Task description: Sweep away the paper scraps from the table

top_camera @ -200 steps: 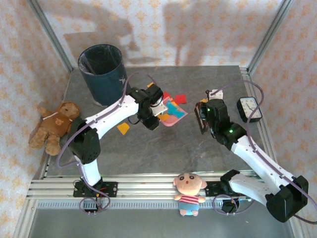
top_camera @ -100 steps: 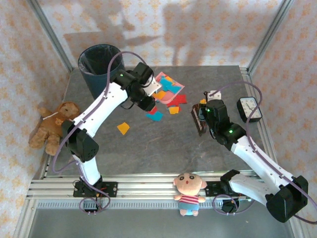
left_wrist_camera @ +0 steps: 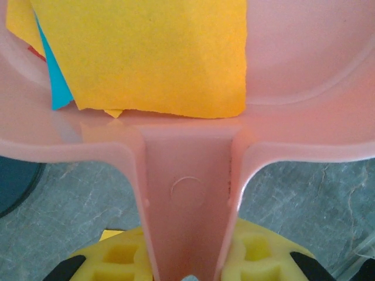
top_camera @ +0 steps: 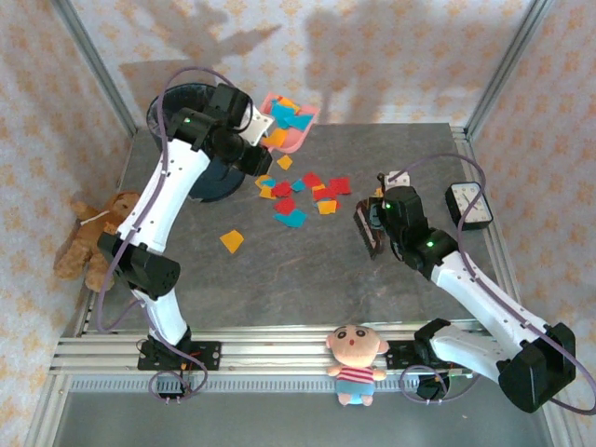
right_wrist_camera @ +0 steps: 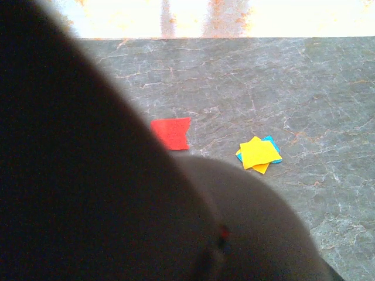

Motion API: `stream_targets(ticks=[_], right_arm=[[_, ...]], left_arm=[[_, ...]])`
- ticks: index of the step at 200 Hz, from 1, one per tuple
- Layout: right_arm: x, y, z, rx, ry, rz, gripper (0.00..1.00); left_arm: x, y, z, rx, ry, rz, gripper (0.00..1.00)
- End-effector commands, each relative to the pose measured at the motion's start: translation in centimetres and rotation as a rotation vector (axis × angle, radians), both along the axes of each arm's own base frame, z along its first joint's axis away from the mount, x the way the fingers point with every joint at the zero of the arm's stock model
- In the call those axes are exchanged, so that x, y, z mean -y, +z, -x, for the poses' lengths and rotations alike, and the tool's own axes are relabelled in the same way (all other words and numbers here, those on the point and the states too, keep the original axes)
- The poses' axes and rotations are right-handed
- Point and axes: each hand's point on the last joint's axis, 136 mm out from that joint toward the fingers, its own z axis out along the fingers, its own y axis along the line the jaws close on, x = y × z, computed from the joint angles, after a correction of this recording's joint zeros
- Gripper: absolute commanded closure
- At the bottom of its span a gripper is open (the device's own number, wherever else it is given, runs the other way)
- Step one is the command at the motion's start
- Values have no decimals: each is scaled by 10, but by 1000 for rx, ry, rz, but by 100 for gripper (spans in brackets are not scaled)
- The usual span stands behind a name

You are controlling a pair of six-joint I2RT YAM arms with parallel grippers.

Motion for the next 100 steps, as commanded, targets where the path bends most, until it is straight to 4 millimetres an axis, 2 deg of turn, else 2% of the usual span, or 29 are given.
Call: stream_targets(ticks=[1, 56, 100], right_arm=[[-1, 11, -3, 22, 0, -23, 100], [-2, 12, -3, 17, 3, -25, 100], [-3, 13, -2, 18, 6, -28, 100]], left_arm=[[-7, 11, -6, -13, 46, 72, 100], [-39, 30, -29, -3, 179, 222, 100], [-62, 38, -44, -16, 272, 342, 100]])
